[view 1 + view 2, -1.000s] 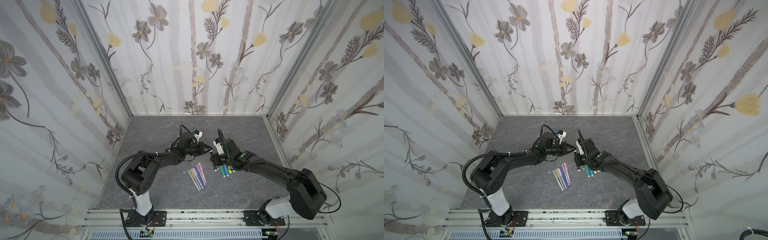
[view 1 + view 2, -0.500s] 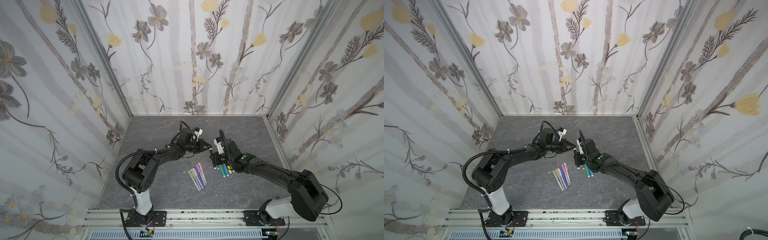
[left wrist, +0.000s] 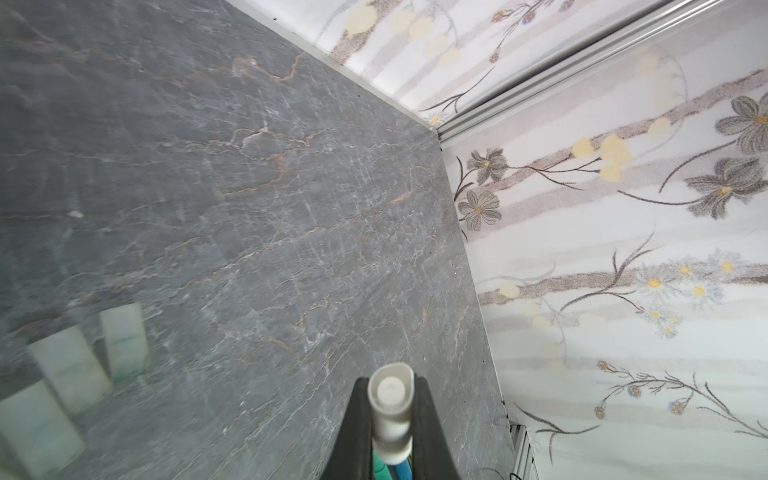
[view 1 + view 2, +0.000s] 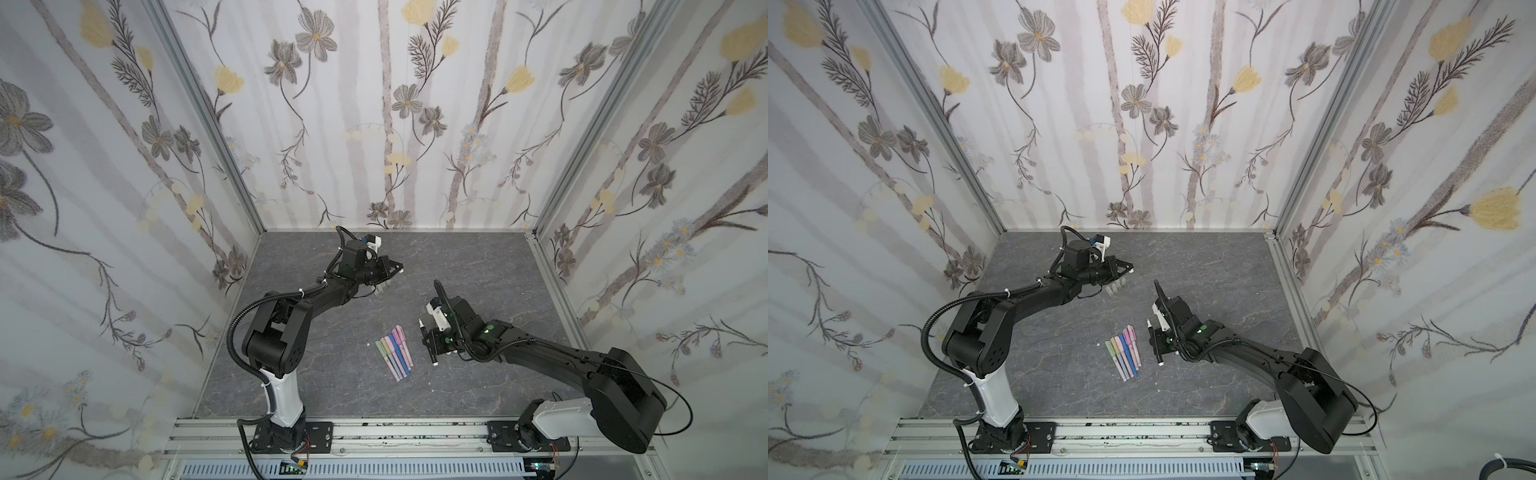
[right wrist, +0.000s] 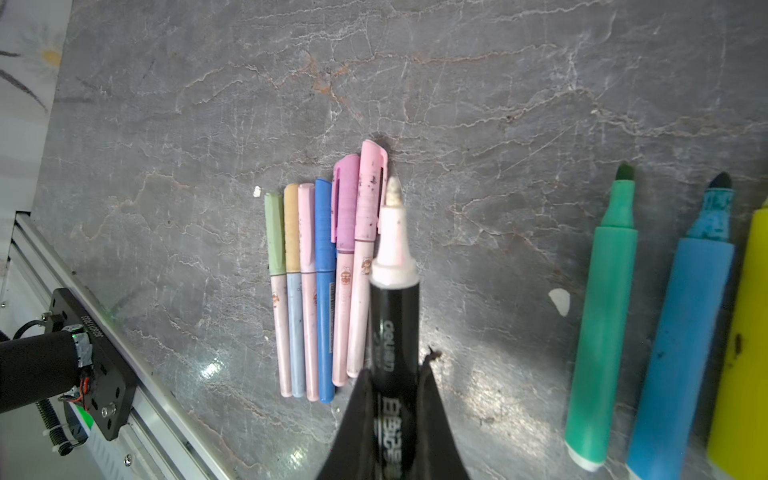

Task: Open the pen caps
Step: 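Carry the white cap away with the left gripper while the right lowers the marker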

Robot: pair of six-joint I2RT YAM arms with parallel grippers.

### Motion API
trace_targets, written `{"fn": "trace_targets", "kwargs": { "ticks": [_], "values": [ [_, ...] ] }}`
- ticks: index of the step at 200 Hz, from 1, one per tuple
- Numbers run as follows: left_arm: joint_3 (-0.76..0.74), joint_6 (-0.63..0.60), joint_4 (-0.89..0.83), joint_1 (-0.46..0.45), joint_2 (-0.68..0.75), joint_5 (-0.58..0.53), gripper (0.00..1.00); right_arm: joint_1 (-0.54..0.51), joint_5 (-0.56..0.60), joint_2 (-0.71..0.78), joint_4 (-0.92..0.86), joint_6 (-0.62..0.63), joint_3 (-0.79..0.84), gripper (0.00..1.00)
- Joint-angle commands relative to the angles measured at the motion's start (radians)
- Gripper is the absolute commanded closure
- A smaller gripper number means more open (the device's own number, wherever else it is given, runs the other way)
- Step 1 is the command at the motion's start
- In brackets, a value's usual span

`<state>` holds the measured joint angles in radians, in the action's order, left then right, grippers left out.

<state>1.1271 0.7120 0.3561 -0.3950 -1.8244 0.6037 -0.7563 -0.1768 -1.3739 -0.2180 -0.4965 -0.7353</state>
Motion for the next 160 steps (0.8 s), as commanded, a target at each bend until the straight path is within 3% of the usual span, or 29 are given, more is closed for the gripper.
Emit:
{"fn": "trace_targets", "kwargs": {
  "ticks": [1,81,160],
  "values": [
    [-0.064,-0.038,-0.016,0.037,0.056,0.01,1.0,-0.001,0.074,-0.032,-0.052,0.013,-0.026,1.0],
    [-0.331,-0.165,-0.157,0.199,0.309,-0.012,1.0,0.005,0.263,-0.209,-0.18,0.059,-0.161,1.0],
    [-0.389,-0.148,-0.111,0.235,0.318,0.008,1.0,0.007,0.336,-0.283,-0.238,0.078,-0.233,0.96]
  ]
}}
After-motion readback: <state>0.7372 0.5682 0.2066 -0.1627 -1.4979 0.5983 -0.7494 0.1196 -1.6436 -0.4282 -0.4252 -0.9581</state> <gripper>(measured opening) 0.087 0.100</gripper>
